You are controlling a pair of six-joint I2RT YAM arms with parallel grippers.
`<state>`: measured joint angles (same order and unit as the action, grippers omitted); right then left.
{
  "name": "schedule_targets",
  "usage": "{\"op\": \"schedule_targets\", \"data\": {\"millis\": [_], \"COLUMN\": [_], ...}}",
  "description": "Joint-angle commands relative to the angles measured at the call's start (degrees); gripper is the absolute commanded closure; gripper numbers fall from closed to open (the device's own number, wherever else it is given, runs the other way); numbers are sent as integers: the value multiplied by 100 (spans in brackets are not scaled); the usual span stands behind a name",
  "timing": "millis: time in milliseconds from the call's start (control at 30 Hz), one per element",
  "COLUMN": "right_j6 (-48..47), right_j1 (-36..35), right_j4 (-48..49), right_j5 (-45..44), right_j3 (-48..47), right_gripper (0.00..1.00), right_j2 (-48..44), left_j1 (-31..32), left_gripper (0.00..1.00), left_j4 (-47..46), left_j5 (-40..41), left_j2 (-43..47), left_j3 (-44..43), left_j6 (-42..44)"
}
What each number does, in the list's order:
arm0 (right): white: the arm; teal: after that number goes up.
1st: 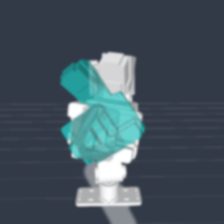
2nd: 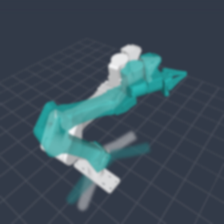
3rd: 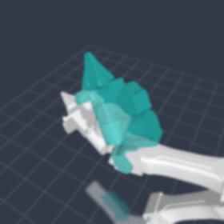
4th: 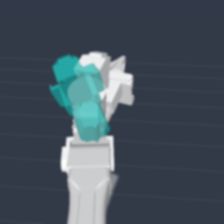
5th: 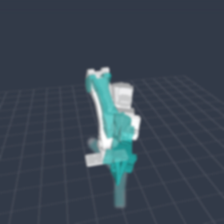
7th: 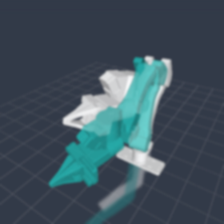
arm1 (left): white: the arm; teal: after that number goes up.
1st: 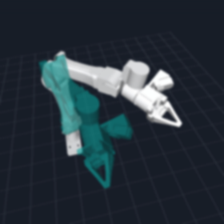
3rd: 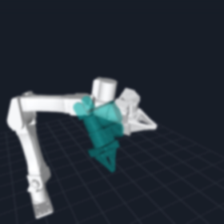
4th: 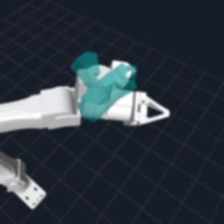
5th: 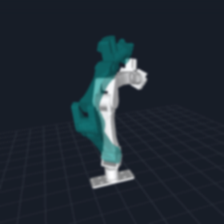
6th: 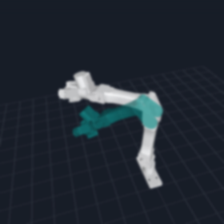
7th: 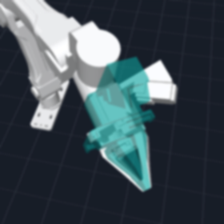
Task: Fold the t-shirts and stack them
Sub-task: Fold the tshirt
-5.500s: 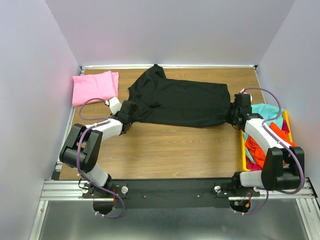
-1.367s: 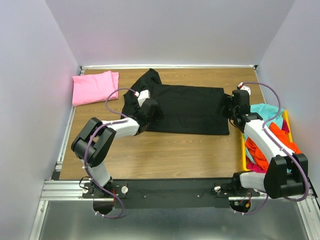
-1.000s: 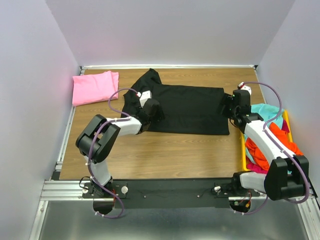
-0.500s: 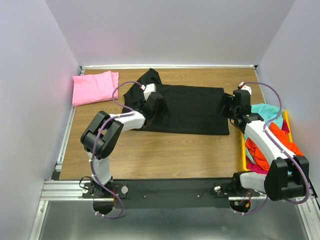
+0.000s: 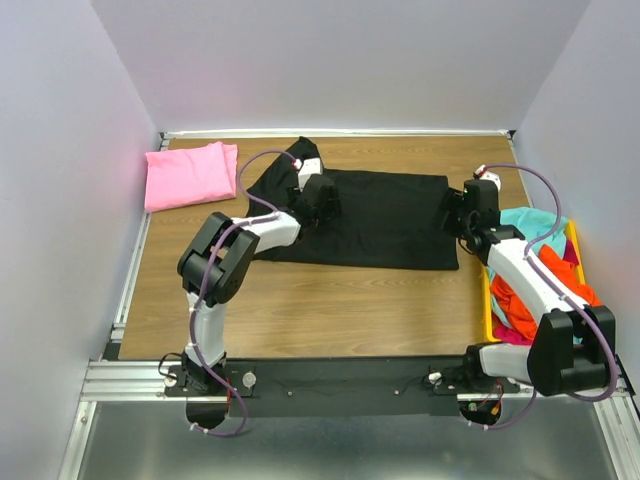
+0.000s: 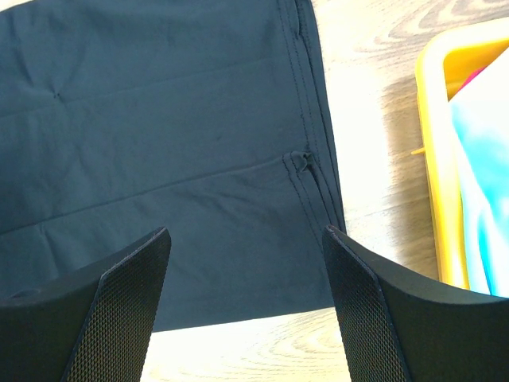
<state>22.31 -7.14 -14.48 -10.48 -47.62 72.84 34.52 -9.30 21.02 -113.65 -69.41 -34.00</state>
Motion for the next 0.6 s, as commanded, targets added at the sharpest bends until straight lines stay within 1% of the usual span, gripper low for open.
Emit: {"op": "schedule_targets", "data": {"millis": [0, 167, 267, 400, 467, 567], "right_j6": [-95, -95, -77, -95, -95, -95], "right_j1": [-33, -33, -25, -25, -25, -25], "right_j4": [77, 77, 86, 138, 165, 226], "right_j5": [-138, -156, -147, 2, 99, 195], "right_j3": [7, 7, -2, -11, -2, 24], "right_gripper": [16, 16, 16, 16, 16, 16], "right_j2": [81, 143, 187, 213, 205, 222], "left_j1": [-16, -16, -7, 11, 11, 11], "left_gripper": [11, 11, 11, 11, 11, 12], "left_j4": [42, -1, -19, -107, 24, 367], "left_j5": [210, 122, 122, 481, 815, 1009], "left_j2": [-202, -360, -246, 342, 596, 520], "left_j3": [-266, -451, -416, 5, 129, 16], "left_j6": [358, 613, 631, 482, 386, 315]}}
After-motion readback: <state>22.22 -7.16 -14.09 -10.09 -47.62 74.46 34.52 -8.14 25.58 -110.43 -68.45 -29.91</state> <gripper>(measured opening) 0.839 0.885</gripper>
